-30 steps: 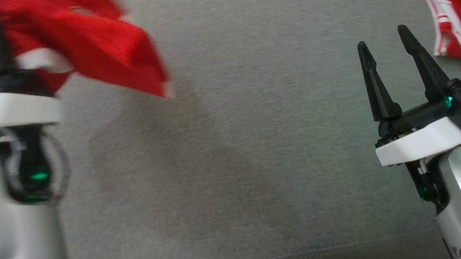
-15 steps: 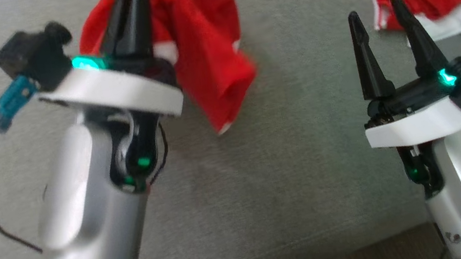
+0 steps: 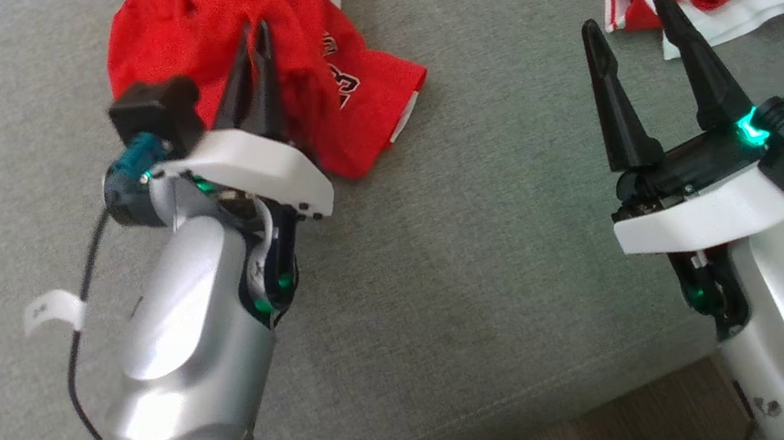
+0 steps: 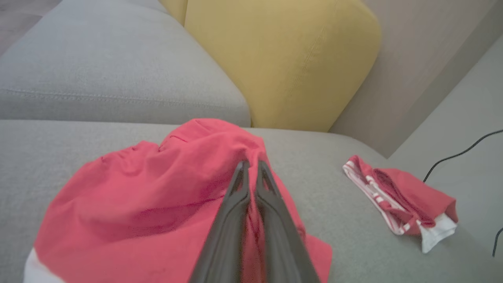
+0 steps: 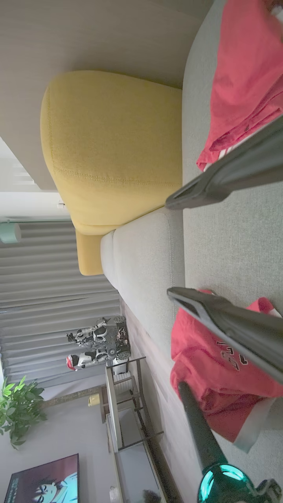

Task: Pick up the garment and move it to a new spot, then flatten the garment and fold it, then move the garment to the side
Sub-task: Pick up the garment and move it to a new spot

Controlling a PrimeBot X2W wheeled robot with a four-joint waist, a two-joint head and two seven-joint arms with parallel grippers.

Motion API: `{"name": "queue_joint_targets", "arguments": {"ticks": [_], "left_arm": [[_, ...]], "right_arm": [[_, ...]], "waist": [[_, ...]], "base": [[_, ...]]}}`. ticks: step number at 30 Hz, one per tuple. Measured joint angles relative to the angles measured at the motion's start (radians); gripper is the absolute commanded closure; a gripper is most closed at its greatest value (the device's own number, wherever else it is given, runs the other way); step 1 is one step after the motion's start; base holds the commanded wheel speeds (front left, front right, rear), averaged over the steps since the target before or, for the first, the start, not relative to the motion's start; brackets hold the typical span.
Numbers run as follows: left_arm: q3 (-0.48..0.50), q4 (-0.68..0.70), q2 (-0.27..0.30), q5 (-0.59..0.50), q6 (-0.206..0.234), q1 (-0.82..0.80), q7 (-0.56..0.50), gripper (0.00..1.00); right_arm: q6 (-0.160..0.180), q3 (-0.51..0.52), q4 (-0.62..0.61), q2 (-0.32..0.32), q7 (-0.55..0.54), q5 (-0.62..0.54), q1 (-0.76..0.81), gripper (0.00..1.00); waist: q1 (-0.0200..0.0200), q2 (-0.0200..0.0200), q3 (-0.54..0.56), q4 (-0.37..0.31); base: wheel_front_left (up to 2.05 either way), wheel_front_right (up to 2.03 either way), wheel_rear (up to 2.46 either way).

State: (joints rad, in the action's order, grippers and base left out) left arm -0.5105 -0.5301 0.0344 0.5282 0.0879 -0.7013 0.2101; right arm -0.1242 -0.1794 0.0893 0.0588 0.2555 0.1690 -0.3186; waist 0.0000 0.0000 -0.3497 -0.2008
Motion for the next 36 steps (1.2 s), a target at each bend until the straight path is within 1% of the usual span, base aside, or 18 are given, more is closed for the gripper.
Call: {"name": "queue_joint_targets", "arguments": {"ticks": [5, 7, 11, 16, 22, 25, 28, 30, 33, 36], "left_arm": [[-0.007, -0.063, 0.002, -0.036, 0.009, -0.012, 0.03, 0.0], [0.012, -0.063, 0.01, -0.043, 0.009, -0.025, 0.039, 0.0], [0.048, -0.035, 0.024, -0.045, 0.009, -0.025, 0.039, 0.0], [0.117, 0.07, 0.065, -0.064, 0.008, 0.005, 0.04, 0.0], [0.16, 0.159, 0.104, -0.079, -0.01, 0.139, 0.047, 0.0], [0.18, 0.212, 0.126, -0.1, -0.01, 0.203, 0.047, 0.0], [0.212, 0.278, 0.135, -0.122, -0.018, 0.269, 0.047, 0.0], [0.245, 0.318, 0.131, -0.132, -0.021, 0.32, 0.047, 0.0], [0.288, 0.361, 0.123, -0.149, -0.049, 0.408, 0.047, 0.0], [0.339, 0.407, 0.086, -0.177, -0.071, 0.489, 0.047, 0.0]], "right_arm": [[0.0, -0.009, 0.002, 0.0, 0.0, 0.0, 0.0, 0.0], [0.0, -0.005, 0.009, 0.0, 0.0, -0.001, 0.0, 0.0], [0.0, 0.003, 0.014, 0.0, 0.0, -0.003, 0.002, 0.0], [0.0, 0.023, 0.023, 0.0, 0.0, -0.024, 0.006, 0.0], [0.0, 0.057, 0.041, 0.0, 0.0, -0.059, 0.032, 0.0], [0.0, 0.068, 0.05, -0.001, 0.0, -0.072, 0.049, 0.0], [0.0, 0.08, 0.052, -0.001, 0.0, -0.077, 0.065, 0.0], [0.0, 0.086, 0.053, -0.001, 0.0, -0.083, 0.072, 0.0], [0.0, 0.089, 0.054, -0.002, 0.0, -0.084, 0.088, 0.0], [0.0, 0.09, 0.06, -0.002, 0.0, -0.084, 0.11, 0.0]], "waist": [[0.0, 0.0, -0.003, 0.022], [0.0, 0.0, 0.007, 0.039], [0.0, 0.0, 0.024, 0.056], [0.0, 0.0, 0.056, 0.094], [0.0, 0.0, 0.096, 0.148], [0.0, 0.0, 0.12, 0.171], [0.0, 0.0, 0.14, 0.191], [0.0, 0.0, 0.151, 0.202], [0.0, 0.0, 0.166, 0.215], [0.0, 0.0, 0.173, 0.221]], "base": [[0.0, 0.0, 0.0], [0.0, 0.0, 0.0], [0.0, 0.0, 0.0], [0.0, 0.0, 0.0], [0.0, 0.0, 0.0], [0.0, 0.0, 0.0], [0.0, 0.0, 0.0], [0.0, 0.0, 0.0], [0.0, 0.0, 0.0], [0.0, 0.0, 0.0]]}}
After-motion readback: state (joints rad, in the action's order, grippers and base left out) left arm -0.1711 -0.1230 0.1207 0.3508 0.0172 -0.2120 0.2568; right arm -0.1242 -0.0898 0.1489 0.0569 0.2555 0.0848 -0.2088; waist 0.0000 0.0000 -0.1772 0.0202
